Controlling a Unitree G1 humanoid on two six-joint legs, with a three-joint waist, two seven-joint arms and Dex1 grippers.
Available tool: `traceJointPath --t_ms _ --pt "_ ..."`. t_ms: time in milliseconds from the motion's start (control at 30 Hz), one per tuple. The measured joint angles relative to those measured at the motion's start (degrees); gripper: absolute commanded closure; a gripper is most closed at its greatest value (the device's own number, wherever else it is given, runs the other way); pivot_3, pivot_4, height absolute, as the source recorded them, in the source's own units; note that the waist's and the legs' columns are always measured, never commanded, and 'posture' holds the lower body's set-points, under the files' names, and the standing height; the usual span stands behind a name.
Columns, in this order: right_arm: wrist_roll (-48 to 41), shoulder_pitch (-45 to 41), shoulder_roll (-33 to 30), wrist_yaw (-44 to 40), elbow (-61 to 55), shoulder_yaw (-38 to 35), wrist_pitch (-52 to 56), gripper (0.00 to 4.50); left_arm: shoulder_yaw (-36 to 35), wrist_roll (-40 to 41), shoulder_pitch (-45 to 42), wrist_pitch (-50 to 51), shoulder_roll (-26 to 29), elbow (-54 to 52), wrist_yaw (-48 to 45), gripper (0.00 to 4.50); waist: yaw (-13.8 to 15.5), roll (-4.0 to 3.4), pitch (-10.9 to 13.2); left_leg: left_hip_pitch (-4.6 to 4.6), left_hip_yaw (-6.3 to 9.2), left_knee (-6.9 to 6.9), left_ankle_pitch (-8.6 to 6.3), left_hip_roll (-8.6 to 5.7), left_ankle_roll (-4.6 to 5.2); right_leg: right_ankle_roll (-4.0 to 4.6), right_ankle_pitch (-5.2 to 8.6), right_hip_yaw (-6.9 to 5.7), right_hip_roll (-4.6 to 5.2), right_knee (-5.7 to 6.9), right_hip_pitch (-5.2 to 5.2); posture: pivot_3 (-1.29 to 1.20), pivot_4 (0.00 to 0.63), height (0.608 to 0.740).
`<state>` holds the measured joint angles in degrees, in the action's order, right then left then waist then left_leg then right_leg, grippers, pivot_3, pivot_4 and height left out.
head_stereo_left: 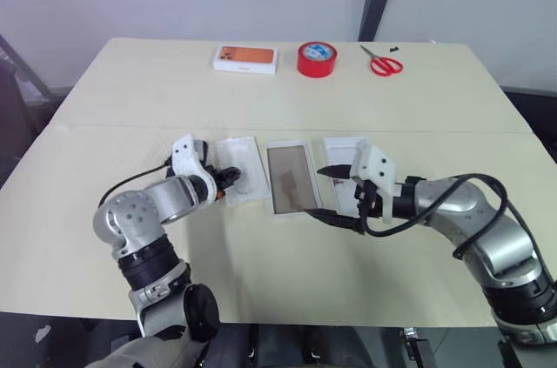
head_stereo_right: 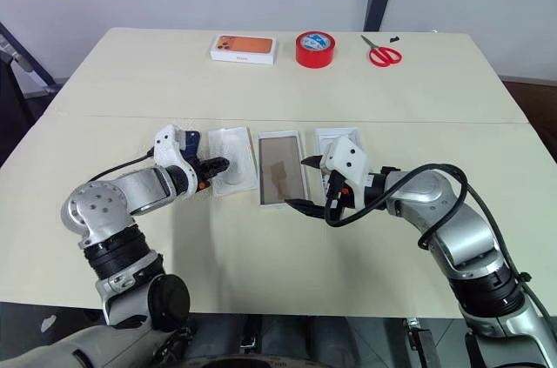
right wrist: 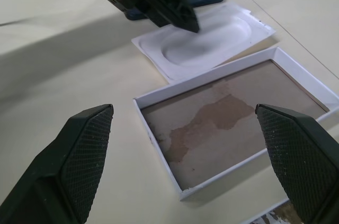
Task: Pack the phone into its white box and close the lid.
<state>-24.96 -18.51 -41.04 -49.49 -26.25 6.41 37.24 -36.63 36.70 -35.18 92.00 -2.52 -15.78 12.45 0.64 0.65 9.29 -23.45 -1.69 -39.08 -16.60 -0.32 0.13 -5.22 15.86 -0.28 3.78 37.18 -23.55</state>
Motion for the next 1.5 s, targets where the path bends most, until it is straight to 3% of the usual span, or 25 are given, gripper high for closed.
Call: traceJointPath --t_ms 33,67,267,433,600,700,933,1400,1500 --pt "0.0 0.0 0.0 0.1 -0.3 0.0 0.0 0.00 -0.4 -0.2 0.0 0.0 0.0 0.0 -0.1 4.39 0.0 0.01 0.0 0.00 0.00 0.00 0.00 0.00 0.00 0.00 0.00 0.00 0.00 0.00 0.00 0.00 0.150 0.725" --pt "0.0 0.0 0.0 0.2 -0.6 0.0 0.0 0.00 -0.5 -0.3 -0.1 0.0 0.0 0.0 -0.3 4.46 0.1 0.01 0.0 0.00 0.00 0.00 0.00 0.00 0.00 0.00 0.00 0.00 0.01 0.00 0.00 0.00 0.150 0.725" --pt "0.4 -0.3 0.2 0.7 -0.8 0.5 0.0 0.00 -0.9 -1.4 -0.3 0.0 0.5 -0.2 -2.3 4.46 0.0 0.01 0.0 0.00 0.00 0.00 0.01 0.00 -0.03 0.00 0.00 0.00 0.01 0.00 -0.01 0.00 0.150 0.725" --pt "4.8 -3.1 -0.5 -0.4 0.4 5.6 -1.4 0.00 -7.5 -0.4 -2.2 -0.1 1.9 -2.9 -5.5 4.46 -0.3 0.01 0.0 0.00 0.00 0.01 0.02 0.02 -0.06 0.00 0.00 0.00 -0.01 0.02 -0.03 0.00 0.150 0.725" --pt "9.4 -6.9 -0.4 -3.8 3.9 12.1 -4.4 0.00 -9.8 0.9 -2.1 0.0 3.7 -3.8 -8.6 4.46 -0.1 0.02 0.0 0.00 0.00 0.00 0.03 0.01 -0.09 0.00 0.00 0.00 0.00 0.00 -0.02 0.00 0.150 0.725" --pt "13.0 -8.0 -0.2 -5.4 6.8 16.2 -6.6 0.80 -9.8 2.5 -1.9 0.0 3.8 -5.0 -9.4 4.50 0.0 0.05 0.0 0.00 0.00 -0.01 0.03 0.00 -0.09 0.00 0.00 0.00 0.02 -0.01 -0.01 0.00 0.150 0.725" --pt "20.3 -8.8 1.2 -6.4 13.0 20.8 -10.1 4.46 -10.3 4.4 -1.1 0.0 3.3 -7.4 -9.7 4.50 -0.2 0.05 0.0 0.00 0.00 -0.01 0.03 0.01 -0.11 0.00 0.00 0.00 0.02 0.00 -0.03 0.00 0.150 0.725" --pt "26.5 -11.3 9.4 -5.3 10.6 26.4 -8.5 4.49 -10.7 13.6 -0.7 0.0 3.7 -7.6 -5.6 4.50 -0.3 0.05 0.0 0.01 0.01 0.00 0.04 0.01 -0.15 0.00 0.00 0.00 0.01 0.02 -0.04 0.00 0.150 0.725" --pt "25.9 -11.3 10.9 -5.1 10.8 26.0 -7.6 3.59 -9.6 15.3 0.3 0.0 4.0 -7.4 -4.1 4.50 -0.4 0.06 0.0 0.01 0.01 -0.01 0.04 0.01 -0.15 0.00 0.00 0.00 0.01 0.04 -0.04 0.00 0.150 0.725"
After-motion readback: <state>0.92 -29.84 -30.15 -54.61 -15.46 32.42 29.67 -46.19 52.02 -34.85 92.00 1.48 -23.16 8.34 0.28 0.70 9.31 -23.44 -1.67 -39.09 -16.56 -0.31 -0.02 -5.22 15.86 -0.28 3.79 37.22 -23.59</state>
